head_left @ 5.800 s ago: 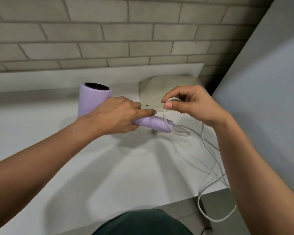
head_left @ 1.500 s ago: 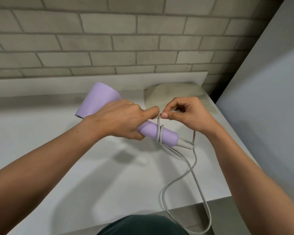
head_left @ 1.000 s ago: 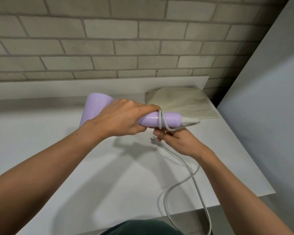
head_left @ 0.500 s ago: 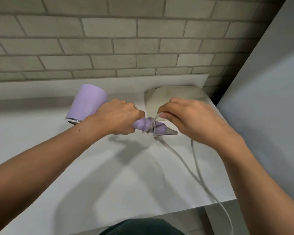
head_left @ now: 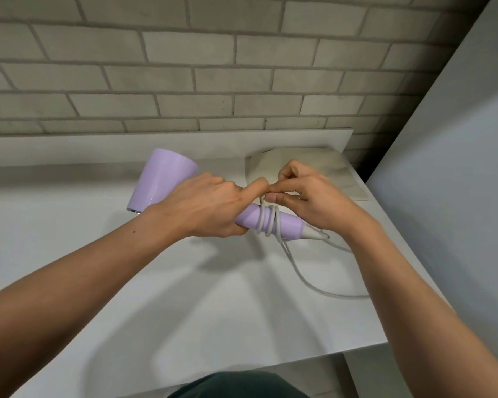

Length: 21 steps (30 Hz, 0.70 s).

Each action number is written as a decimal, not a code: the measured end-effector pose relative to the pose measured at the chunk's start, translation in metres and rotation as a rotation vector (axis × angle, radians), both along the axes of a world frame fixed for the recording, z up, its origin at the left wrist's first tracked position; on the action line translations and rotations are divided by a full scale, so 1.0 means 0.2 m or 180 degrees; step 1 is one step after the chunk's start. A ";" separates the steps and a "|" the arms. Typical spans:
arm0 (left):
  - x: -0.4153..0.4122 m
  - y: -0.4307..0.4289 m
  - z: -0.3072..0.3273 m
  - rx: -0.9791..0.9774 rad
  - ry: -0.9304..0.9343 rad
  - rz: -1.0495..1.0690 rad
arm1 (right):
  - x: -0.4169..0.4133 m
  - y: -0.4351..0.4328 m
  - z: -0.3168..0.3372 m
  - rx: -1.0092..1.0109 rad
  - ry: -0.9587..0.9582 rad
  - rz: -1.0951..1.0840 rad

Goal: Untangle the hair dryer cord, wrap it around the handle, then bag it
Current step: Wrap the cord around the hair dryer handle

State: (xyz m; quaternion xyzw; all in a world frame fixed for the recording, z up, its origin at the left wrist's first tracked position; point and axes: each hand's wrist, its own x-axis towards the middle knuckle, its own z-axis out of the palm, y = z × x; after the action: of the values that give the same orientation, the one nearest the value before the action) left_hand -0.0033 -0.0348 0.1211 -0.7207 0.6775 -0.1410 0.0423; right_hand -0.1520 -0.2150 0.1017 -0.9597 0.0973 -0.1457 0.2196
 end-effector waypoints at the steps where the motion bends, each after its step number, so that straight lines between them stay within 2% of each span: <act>1: 0.01 0.00 0.00 -0.0003 0.0019 -0.0085 | 0.00 0.00 0.01 0.0035 0.0068 0.0002; 3: 0.02 0.00 -0.02 -0.0073 0.0113 -0.0321 | 0.01 0.00 0.03 0.0172 0.0266 0.0091; 6: 0.05 0.00 -0.07 -0.0491 0.0171 -0.0750 | 0.01 0.01 0.07 0.0631 0.0455 0.0107; 8: 0.07 -0.01 -0.09 -0.0514 0.0177 -0.0767 | 0.01 0.01 0.07 0.0722 0.0564 0.0011; 11: 0.06 -0.01 -0.06 -0.0179 0.0351 -0.0434 | -0.01 0.03 0.07 0.0149 0.0509 -0.0350; 14: 0.06 -0.01 -0.04 0.0093 0.0442 -0.0153 | -0.11 0.16 0.12 -0.0251 -0.0259 -0.0512; 15: 0.07 -0.02 -0.04 0.0156 0.0510 -0.0069 | -0.14 0.23 0.13 -0.0286 -0.0296 -0.0427; 18: 0.08 -0.02 -0.05 0.0313 0.0777 0.0159 | -0.16 0.41 0.06 -0.1114 0.0317 -0.0474; 21: 0.07 -0.03 -0.06 0.0331 0.1115 0.0243 | -0.11 0.42 -0.11 -0.1756 0.0236 -0.0926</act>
State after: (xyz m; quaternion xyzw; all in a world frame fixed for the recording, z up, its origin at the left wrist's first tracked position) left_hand 0.0108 -0.0415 0.1101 -0.7562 0.6530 0.0236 -0.0338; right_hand -0.1748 -0.1316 0.0805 -0.9638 0.1983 -0.1614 -0.0758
